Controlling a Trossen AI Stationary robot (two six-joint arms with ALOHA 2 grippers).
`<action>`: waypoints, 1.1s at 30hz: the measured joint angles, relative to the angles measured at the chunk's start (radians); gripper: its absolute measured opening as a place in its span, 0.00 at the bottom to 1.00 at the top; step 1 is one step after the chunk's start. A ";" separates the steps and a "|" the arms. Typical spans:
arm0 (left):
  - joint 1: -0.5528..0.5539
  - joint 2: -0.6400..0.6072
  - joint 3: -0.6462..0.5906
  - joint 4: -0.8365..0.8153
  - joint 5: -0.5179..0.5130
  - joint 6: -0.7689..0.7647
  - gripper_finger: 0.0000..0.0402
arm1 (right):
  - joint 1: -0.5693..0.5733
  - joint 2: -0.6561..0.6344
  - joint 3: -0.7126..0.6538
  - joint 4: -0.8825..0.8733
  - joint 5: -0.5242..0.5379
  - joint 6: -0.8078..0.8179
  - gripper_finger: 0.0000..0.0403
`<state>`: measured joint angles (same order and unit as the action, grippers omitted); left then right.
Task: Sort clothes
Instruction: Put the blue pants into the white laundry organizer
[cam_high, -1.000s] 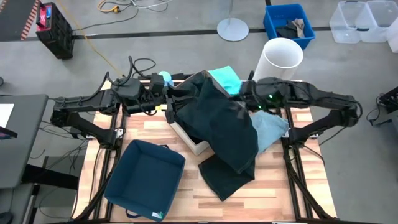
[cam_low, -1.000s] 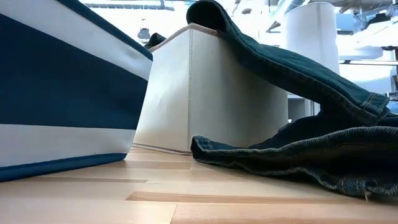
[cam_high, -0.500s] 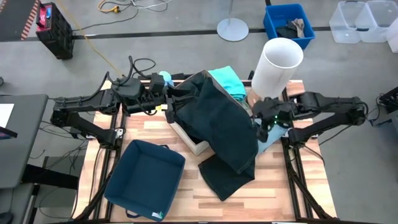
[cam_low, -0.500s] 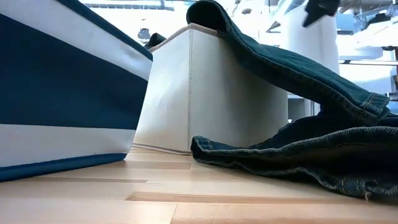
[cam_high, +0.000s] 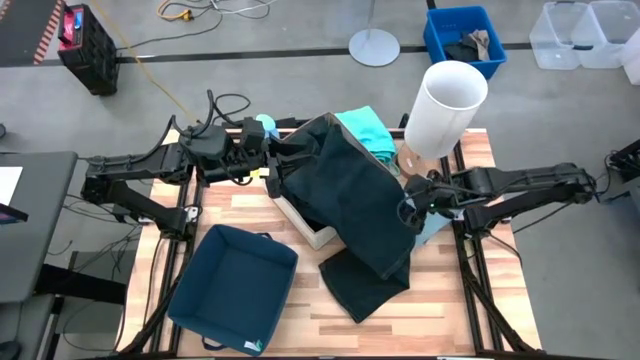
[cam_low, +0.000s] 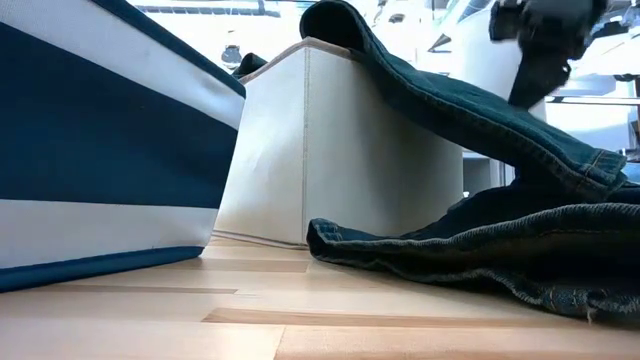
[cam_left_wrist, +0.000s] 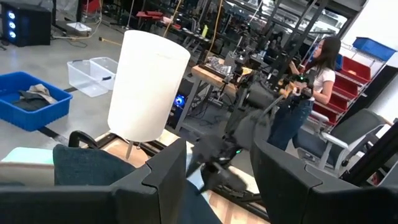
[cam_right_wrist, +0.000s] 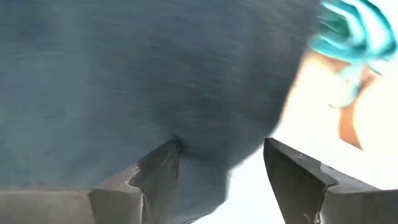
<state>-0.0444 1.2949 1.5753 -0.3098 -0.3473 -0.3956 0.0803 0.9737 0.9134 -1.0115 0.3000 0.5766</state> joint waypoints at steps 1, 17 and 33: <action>0.000 0.000 0.000 0.000 0.000 -0.003 0.43 | -0.010 0.000 -0.018 0.001 0.018 0.017 0.62; 0.000 0.000 0.000 0.001 0.000 -0.012 0.43 | -0.074 0.067 -0.151 0.288 -0.063 -0.176 0.60; 0.000 0.000 0.000 0.002 0.000 -0.012 0.43 | -0.068 0.108 -0.144 0.406 -0.201 -0.170 0.03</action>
<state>-0.0444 1.2949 1.5753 -0.3080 -0.3473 -0.4076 0.0123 1.0815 0.7697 -0.6060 0.0990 0.4070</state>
